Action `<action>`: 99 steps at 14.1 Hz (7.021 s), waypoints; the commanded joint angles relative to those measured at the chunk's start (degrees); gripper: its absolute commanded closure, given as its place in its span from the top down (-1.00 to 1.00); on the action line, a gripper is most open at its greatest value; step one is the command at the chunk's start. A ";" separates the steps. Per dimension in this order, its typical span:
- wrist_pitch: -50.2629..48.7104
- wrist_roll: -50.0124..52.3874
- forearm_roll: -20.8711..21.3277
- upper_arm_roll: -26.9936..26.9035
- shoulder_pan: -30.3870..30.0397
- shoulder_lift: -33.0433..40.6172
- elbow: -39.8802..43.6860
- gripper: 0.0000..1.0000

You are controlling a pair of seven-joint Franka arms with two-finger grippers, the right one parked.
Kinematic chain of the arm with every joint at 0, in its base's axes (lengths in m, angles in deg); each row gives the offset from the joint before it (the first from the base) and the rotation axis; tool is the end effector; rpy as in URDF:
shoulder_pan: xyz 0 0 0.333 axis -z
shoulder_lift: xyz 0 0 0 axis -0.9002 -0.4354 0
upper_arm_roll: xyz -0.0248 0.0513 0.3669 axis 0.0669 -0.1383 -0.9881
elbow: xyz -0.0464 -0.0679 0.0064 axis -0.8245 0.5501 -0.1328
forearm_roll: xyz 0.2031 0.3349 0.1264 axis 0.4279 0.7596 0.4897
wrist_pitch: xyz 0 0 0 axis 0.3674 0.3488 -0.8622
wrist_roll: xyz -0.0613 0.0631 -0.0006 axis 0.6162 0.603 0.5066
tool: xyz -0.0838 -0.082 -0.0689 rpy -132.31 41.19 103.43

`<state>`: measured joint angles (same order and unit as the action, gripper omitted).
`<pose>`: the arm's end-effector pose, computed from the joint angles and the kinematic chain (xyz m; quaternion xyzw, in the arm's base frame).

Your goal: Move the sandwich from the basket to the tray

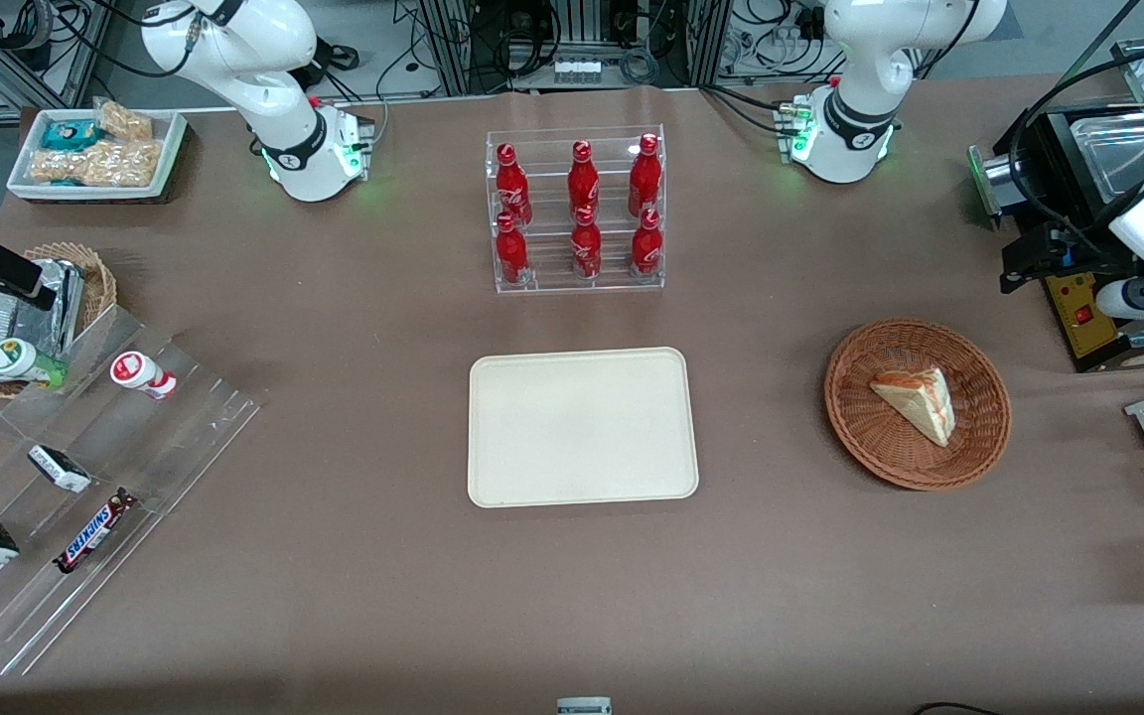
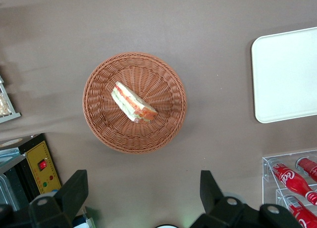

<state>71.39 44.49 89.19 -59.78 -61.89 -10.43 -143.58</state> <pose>0.5733 -0.0250 0.6481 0.9974 -0.0632 -0.0327 0.0060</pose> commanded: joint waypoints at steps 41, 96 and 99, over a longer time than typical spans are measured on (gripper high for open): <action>52.49 56.73 0.97 -1.71 -2.74 -12.64 -39.09 -0.79; 23.51 57.09 1.23 12.26 24.43 -29.88 11.63 1.00; 17.43 54.45 1.23 12.18 21.00 -24.79 6.65 1.00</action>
<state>90.35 100.54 91.37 -47.44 -39.44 -39.75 -131.17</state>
